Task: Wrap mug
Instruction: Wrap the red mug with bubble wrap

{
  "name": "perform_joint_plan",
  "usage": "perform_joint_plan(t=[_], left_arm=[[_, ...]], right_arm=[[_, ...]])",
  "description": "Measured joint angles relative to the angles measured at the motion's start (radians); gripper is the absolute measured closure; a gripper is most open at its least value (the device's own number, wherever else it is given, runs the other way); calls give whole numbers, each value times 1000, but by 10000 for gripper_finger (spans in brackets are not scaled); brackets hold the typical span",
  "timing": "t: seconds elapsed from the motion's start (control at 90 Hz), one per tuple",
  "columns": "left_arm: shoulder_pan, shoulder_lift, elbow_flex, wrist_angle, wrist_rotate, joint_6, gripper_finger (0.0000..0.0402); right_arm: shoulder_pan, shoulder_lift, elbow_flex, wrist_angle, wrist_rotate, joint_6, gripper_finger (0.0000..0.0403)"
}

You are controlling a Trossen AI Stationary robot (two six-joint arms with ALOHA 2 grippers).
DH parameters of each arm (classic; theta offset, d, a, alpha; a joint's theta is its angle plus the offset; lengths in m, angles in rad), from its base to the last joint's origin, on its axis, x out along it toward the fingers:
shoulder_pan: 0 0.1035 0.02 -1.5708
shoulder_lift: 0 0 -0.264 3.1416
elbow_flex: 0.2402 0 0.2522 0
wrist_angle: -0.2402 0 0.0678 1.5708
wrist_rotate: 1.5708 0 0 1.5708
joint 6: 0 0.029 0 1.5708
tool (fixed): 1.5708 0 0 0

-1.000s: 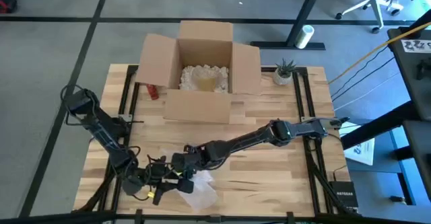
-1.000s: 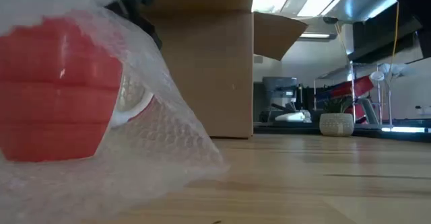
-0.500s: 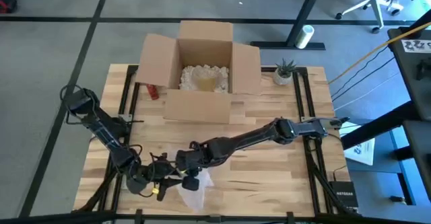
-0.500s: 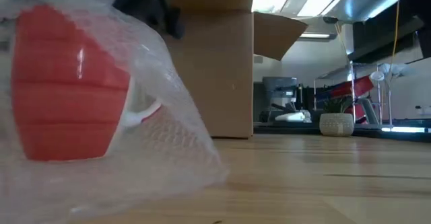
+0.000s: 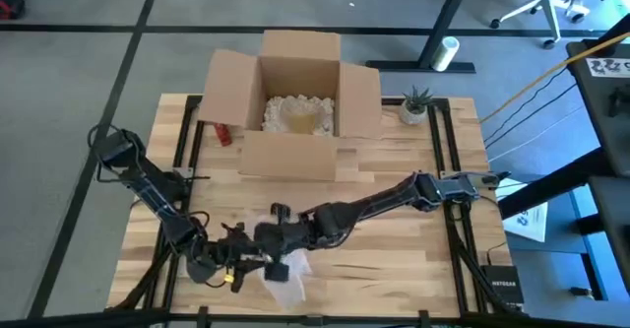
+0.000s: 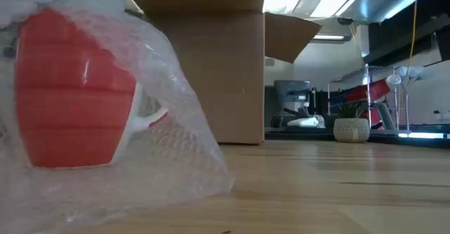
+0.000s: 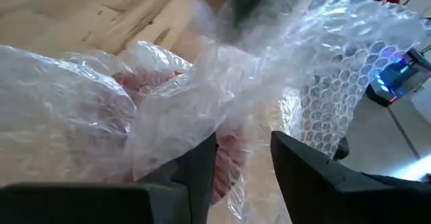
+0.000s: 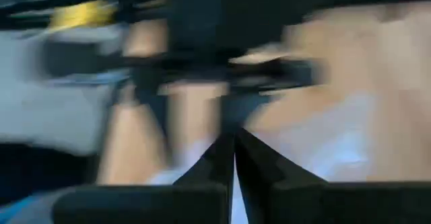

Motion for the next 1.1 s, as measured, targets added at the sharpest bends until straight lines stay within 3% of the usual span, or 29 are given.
perform_joint_plan(t=[0.333,0.622,0.844,0.989,1.1], left_arm=[[-4,-99,-3,-30,-17,94,273],[-115,-241,-1,-257,-99,19,280],[-177,-259,-1,-384,-103,-45,325],[-187,-259,-1,-405,-74,-52,387],[-185,-250,-1,-387,-53,-57,399]], right_arm=[[-16,38,-25,-51,-11,43,403],[-52,94,-27,-17,-88,97,403],[-73,119,-27,12,-114,106,403],[-94,119,-27,12,-105,106,403],[-105,119,-27,19,-78,125,403]])
